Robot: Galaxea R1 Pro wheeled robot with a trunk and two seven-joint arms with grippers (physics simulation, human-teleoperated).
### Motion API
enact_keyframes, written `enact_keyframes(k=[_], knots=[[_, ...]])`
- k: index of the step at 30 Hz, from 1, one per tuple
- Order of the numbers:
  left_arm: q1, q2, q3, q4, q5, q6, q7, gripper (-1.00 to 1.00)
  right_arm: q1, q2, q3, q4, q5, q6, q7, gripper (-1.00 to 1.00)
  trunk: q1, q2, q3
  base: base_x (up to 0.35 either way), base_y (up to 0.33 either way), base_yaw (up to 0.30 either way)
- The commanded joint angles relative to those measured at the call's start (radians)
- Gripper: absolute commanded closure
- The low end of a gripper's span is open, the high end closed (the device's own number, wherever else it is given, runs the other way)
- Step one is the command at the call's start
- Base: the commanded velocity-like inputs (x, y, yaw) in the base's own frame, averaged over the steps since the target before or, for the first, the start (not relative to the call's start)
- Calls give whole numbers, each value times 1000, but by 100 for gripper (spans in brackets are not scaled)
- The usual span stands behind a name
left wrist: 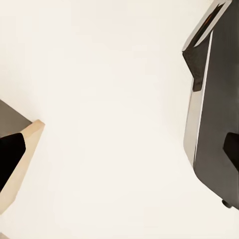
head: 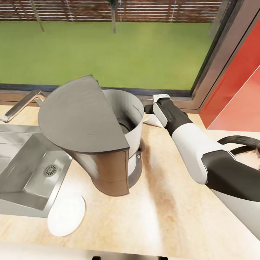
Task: Set up a coffee station on the kitchen countertop: keep the coffee maker on the countertop, move the bottle of coffee from the kitchen shelf to the counter next to the coffee maker, place a paper coffee filter on top of the coffee maker, put the saucer next to the coffee maker with the coffee cup on the saucer, and place the electric kettle next to the coffee maker.
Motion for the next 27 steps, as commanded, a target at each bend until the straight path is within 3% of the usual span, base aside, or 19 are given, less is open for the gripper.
enact_keyframes(k=[1, 22, 27], knots=[[0, 1, 8, -1, -7, -3, 1, -100, -1, 0, 5, 0, -11, 3, -9, -100, 1, -2, -1, 3, 0, 0], [0, -1, 8, -2, -8, -4, 1, -100, -1, 0, 4, 30, -11, -3, -9, -100, 1, -2, -1, 69, 0, 0], [0, -1, 8, -2, -9, -3, 1, -100, -1, 0, 4, 35, -11, 0, -9, -100, 20, -37, -17, 2, 0, 0]])
